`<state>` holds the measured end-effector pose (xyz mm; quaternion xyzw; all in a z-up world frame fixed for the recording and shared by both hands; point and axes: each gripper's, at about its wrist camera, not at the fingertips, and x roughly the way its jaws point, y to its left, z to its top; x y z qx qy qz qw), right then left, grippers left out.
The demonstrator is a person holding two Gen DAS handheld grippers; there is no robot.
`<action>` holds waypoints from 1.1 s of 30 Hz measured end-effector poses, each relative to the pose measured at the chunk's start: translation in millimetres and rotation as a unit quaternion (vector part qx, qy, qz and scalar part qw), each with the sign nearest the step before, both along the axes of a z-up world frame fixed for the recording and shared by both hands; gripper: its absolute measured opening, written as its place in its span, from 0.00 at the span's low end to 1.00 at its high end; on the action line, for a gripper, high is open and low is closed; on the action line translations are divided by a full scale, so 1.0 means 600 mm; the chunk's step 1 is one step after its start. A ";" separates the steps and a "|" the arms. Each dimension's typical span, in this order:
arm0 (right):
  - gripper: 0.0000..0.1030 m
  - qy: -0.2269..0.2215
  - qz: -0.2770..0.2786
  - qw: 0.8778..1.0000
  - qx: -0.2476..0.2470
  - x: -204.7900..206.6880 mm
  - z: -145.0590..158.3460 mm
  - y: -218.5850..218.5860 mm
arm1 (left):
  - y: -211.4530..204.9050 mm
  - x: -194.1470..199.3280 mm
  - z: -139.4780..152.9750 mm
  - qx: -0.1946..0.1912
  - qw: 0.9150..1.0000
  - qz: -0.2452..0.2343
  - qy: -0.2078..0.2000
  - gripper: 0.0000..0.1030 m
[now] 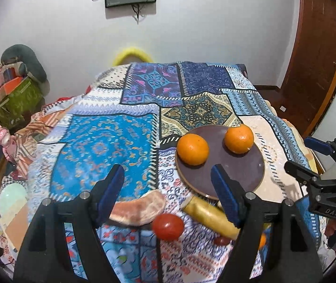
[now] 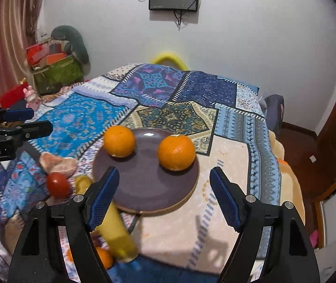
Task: Organize fruits
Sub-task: 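Grasp the long yellow-green cylinder with the right tool while the left tool grasps the red tomato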
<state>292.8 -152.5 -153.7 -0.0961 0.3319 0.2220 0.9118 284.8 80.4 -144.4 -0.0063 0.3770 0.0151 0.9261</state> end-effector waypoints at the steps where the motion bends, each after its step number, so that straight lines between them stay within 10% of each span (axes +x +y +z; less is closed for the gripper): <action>1: 0.74 -0.001 -0.001 1.000 0.003 -0.007 0.002 -0.001 | 0.004 -0.009 0.002 0.001 1.000 -0.001 -0.002 0.73; 13: 0.75 0.009 0.009 1.000 0.008 -0.067 -0.004 0.013 | 0.044 -0.102 -0.027 0.022 1.000 0.001 0.006 0.73; 33: 0.62 0.097 0.036 0.994 -0.019 -0.045 -0.115 0.052 | 0.042 -0.069 -0.155 -0.020 0.997 -0.018 0.072 0.68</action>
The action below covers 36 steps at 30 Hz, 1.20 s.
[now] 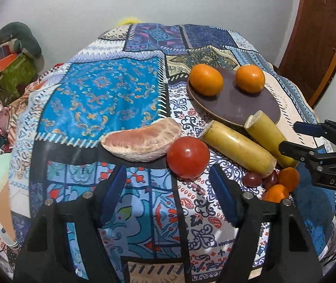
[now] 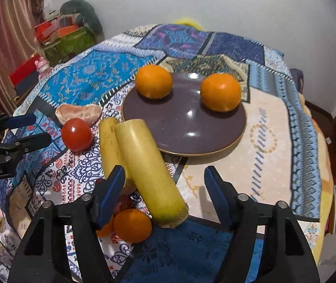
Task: Organize fruits
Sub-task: 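Grasp the long yellow-green cylinder with the right tool while the left tool grasps the red tomato, then carry the cylinder and tomato onto the plate beside the oranges and release both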
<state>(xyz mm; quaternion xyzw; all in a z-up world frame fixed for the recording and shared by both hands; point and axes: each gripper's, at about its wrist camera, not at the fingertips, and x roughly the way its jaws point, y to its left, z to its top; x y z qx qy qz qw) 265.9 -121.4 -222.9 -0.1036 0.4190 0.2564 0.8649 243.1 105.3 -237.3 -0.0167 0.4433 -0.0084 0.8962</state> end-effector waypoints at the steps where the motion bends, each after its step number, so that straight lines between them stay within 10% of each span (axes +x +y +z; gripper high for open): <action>1: 0.61 0.004 0.001 1.000 0.002 0.003 -0.003 0.002 | -0.001 0.003 -0.003 -0.002 1.000 -0.001 0.002 0.67; 36: 0.34 0.006 0.005 0.998 0.059 0.024 0.016 -0.023 | -0.031 0.044 -0.029 -0.024 0.999 -0.003 0.031 0.46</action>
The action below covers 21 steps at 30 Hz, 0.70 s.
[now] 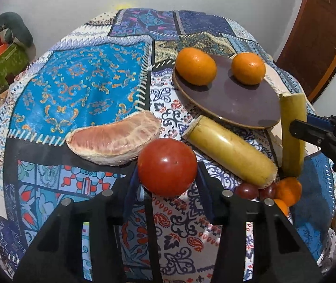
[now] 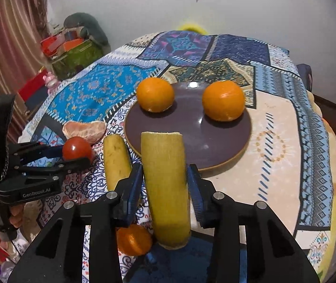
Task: Organize fruits
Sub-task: 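Carry the cylinder and tomato onto the plate beside the oranges and release both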
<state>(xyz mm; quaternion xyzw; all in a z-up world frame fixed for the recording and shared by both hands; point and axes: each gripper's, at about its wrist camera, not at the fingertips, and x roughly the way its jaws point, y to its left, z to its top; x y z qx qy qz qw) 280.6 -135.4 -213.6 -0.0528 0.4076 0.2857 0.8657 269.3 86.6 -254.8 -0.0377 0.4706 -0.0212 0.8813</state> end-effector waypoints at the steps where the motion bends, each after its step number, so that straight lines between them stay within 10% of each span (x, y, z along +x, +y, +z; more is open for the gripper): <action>1: 0.34 -0.004 -0.004 1.000 0.001 -0.002 0.003 -0.004 | 0.000 -0.002 0.005 0.000 1.000 0.000 -0.003 0.46; 21: 0.33 -0.070 -0.027 0.997 0.032 -0.004 0.083 -0.043 | -0.053 0.015 0.108 0.005 0.997 -0.017 -0.071 0.46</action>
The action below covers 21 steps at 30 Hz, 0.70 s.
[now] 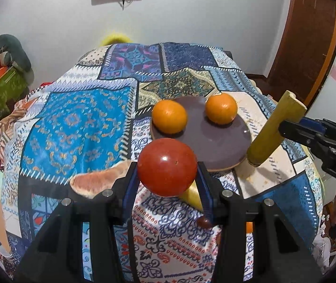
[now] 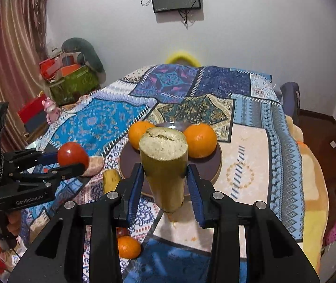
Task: Organize fruits
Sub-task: 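Carry the cylinder and tomato onto the plate beside the oranges and release both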
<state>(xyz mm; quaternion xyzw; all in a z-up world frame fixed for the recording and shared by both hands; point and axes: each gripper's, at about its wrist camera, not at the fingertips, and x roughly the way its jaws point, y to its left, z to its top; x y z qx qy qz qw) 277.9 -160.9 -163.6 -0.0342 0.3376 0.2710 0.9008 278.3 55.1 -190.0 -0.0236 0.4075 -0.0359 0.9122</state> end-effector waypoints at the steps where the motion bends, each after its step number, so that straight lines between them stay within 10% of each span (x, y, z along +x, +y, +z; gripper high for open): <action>1: 0.33 -0.001 0.000 1.000 0.000 0.001 0.001 0.000 | -0.002 0.003 0.001 0.000 1.000 -0.001 -0.001 0.46; 21: 0.34 0.023 0.021 0.999 -0.008 0.066 -0.040 0.039 | -0.026 0.100 -0.055 -0.011 0.999 -0.016 0.033 0.46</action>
